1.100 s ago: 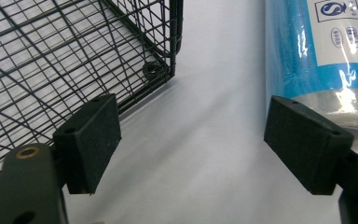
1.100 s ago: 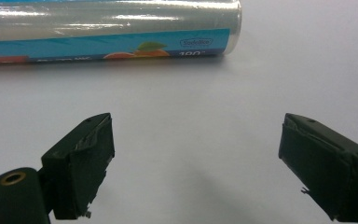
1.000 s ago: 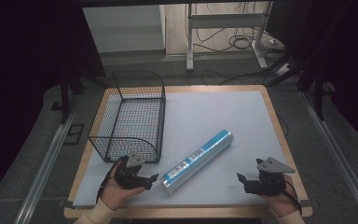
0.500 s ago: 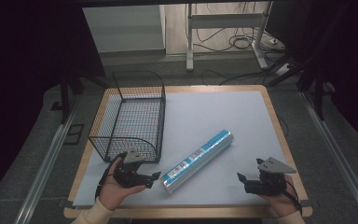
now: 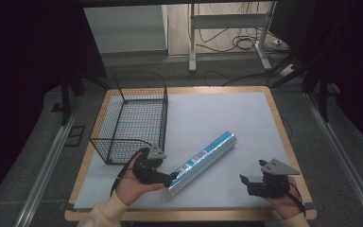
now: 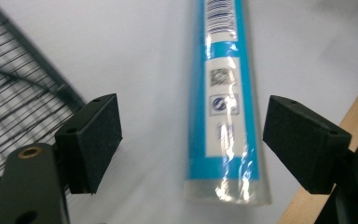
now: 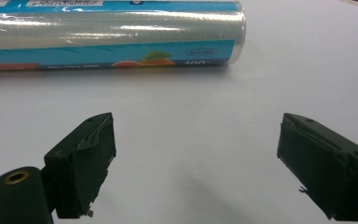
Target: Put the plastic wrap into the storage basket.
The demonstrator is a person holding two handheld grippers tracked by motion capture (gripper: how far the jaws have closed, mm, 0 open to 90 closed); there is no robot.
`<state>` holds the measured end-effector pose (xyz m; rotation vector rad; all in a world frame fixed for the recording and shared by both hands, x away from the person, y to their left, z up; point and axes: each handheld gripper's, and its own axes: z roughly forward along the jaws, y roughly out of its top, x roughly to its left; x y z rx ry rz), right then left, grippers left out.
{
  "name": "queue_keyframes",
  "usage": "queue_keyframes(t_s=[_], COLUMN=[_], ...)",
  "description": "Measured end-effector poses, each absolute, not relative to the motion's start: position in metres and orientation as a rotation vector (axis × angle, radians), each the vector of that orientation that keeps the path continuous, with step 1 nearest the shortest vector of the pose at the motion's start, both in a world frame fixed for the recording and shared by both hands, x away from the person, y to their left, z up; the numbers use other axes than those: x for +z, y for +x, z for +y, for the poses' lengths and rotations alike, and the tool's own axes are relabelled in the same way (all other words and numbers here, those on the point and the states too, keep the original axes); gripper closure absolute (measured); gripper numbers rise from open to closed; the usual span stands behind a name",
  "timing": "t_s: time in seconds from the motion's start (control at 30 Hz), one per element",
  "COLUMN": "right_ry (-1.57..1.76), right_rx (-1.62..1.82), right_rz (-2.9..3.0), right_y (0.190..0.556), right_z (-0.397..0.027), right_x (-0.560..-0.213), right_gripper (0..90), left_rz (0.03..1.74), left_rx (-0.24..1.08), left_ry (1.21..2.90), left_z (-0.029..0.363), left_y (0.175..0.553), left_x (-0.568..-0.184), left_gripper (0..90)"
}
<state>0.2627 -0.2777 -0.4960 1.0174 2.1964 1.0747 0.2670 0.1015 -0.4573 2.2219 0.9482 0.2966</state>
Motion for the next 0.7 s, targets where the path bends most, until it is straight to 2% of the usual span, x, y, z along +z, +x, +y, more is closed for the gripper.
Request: queue_keyframes(t_s=[0.7], right_ry=[0.986], right_rx=[1.073], right_rz=[2.21], right_y=[0.266], right_z=[-0.272], right_x=[-0.495], right_gripper=[11.7], left_rz=[0.877], left_rx=[0.24], left_ry=[2.341], left_z=[0.038], left_y=[0.295], left_x=[-0.45], left_gripper=[18.3])
